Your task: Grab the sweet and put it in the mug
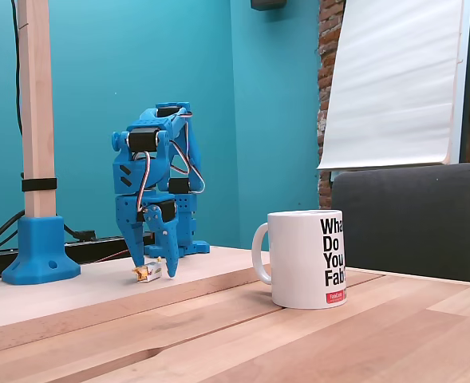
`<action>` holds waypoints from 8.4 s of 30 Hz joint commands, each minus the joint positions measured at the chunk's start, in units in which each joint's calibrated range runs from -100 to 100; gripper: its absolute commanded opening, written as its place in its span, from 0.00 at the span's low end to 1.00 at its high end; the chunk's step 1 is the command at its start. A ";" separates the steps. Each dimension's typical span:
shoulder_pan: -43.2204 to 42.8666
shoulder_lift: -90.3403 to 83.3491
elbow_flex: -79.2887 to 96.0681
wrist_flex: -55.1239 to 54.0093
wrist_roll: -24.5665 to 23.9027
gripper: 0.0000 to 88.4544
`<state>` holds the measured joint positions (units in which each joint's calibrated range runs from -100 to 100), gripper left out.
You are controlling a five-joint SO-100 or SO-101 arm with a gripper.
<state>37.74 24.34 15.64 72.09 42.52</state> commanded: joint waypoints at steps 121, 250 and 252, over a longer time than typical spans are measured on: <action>-30.41 -7.73 -38.66 -1.28 -66.37 0.00; -33.46 -119.69 82.57 -21.77 -46.74 0.00; -33.46 -119.69 82.57 -21.77 -46.74 0.00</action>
<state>4.06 -94.64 98.03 50.61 -4.22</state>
